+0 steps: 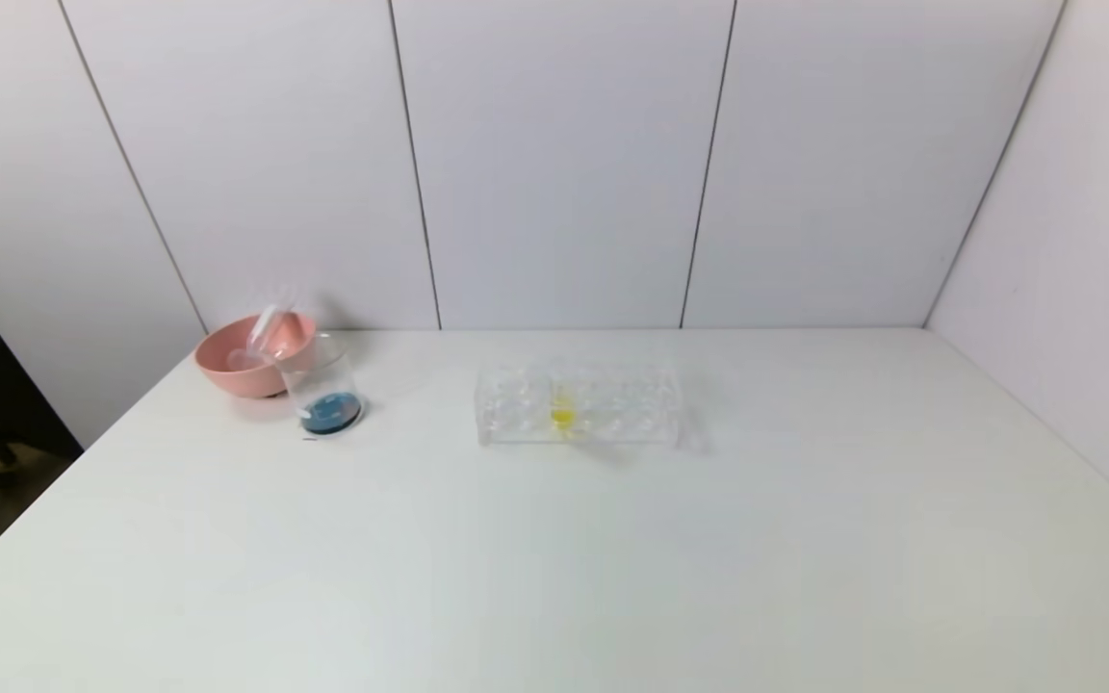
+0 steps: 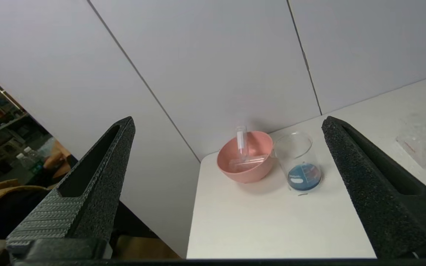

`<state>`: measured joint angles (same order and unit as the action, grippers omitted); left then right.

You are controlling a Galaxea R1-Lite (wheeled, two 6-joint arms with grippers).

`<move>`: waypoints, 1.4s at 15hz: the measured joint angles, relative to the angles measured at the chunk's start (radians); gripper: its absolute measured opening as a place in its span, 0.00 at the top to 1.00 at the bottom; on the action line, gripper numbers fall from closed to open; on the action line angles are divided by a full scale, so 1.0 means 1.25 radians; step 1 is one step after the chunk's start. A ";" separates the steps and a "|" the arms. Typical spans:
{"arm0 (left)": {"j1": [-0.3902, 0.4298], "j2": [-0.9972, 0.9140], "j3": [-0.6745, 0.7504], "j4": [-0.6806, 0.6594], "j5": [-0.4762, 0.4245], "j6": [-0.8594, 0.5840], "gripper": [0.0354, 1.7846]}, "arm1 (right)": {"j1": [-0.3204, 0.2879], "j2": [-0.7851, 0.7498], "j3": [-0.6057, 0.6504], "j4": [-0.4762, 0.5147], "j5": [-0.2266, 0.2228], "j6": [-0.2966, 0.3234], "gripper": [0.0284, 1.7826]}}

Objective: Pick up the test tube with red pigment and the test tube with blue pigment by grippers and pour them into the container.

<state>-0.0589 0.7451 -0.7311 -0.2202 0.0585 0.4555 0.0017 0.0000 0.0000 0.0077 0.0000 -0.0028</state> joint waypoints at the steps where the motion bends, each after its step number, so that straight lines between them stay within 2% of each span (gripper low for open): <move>1: 0.000 -0.050 0.009 0.037 0.000 0.015 0.01 | 0.000 0.000 0.000 0.000 0.000 0.000 0.00; 5: 0.000 -0.248 0.027 0.182 -0.018 0.082 0.01 | -0.001 0.000 0.000 0.000 0.000 0.000 0.00; 9: 0.028 -0.403 0.027 0.205 -0.096 0.099 0.01 | -0.001 0.000 0.000 0.000 0.000 0.000 0.00; 12: 0.041 -0.501 0.044 0.233 -0.110 0.095 0.01 | 0.000 0.000 0.000 0.000 0.000 0.000 0.00; 16: 0.047 -0.581 0.202 0.244 -0.115 0.073 0.01 | -0.001 0.000 0.000 0.000 0.000 0.000 0.00; 21: 0.049 -0.597 0.492 0.123 -0.107 -0.004 0.01 | -0.001 0.000 0.000 0.000 0.000 0.000 0.00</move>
<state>0.0019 -0.0013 -0.1164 -0.0664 -0.0749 0.4506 0.0009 0.0000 0.0000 0.0077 0.0000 -0.0028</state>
